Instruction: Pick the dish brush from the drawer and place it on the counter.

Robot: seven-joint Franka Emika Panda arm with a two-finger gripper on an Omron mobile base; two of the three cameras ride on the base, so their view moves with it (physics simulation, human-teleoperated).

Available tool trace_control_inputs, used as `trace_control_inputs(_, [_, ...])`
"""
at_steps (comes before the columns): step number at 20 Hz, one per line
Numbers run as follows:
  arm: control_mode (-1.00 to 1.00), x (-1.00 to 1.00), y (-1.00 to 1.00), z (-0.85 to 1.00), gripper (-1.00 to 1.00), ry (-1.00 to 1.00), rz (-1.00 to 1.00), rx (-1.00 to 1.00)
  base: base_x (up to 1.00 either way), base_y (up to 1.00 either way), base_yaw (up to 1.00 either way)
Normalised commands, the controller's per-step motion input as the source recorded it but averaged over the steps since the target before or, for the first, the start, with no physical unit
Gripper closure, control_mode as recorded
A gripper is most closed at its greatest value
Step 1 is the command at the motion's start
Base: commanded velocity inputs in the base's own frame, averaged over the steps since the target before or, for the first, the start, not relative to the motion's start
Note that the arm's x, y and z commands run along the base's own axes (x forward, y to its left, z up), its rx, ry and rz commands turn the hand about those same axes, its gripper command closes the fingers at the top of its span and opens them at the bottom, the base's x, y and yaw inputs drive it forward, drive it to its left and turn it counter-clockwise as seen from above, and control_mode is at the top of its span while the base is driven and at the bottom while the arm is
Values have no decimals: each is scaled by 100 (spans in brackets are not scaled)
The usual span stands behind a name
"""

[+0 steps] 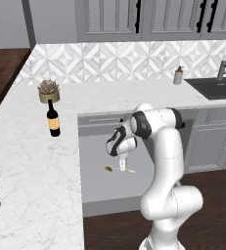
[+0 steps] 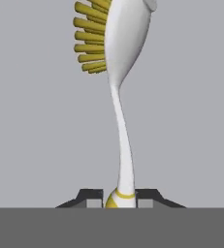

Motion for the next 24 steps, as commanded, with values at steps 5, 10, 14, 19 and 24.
trace_control_inputs(5, [-100, -90, 1, -49, 100, 0, 0, -1, 0, 0, 0])
trace_control_inputs(10, [-100, -16, 0, 66, 100, -19, 0, 0, 0, 0, 0])
trace_control_inputs(14, [-100, 0, 0, 100, 100, -17, -4, 12, 0, 0, 0])
trace_control_inputs(19, [-100, 31, 15, 100, 100, -7, -16, 19, 0, 0, 0])
trace_control_inputs(24, [-100, 41, 46, 100, 100, -3, -17, 9, 0, 0, 0])
